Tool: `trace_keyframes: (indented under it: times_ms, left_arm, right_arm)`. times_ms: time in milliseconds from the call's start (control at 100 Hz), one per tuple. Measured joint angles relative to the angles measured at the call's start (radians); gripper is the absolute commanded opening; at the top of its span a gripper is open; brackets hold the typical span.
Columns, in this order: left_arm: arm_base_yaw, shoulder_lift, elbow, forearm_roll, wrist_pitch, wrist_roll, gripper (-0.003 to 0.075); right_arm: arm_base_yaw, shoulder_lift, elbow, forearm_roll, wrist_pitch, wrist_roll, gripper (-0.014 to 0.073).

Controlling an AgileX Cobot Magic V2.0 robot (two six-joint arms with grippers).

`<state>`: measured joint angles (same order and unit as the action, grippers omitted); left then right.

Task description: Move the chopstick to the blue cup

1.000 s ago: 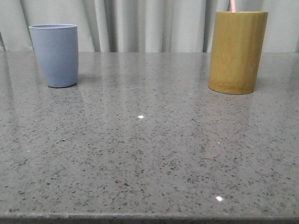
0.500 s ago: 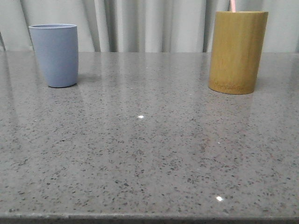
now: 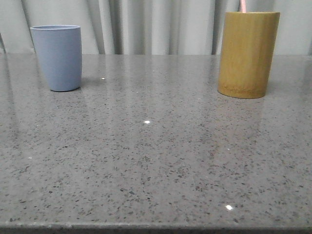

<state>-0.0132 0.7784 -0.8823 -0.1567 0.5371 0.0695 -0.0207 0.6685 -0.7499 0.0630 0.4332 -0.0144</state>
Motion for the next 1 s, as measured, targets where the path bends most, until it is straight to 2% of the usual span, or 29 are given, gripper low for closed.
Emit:
trace_keyframes:
  times_ms: [310,500,710,1000]
  left_arm:
    - [-0.043,0.337,-0.328,-0.007,0.235,0.007,0.0380]
    - [-0.044,0.575,-0.546,-0.094,0.386,0.083,0.0381]
    - [-0.044,0.813,-0.763,-0.151,0.550,0.103,0.0382]
    - [-0.078,0.987,-0.902,-0.185,0.612,0.104,0.0381]
  right_arm:
    - [0.000,0.087,-0.043,0.001,0.029,0.000,0.0402]
    - [0.000,0.087,-0.045,0.001,0.030,0.000,0.0402]
    - [0.000,0.087,-0.045,0.002,0.030,0.000,0.0402]
    - [0.000,0.087,-0.047,0.004,0.030,0.000,0.0402]
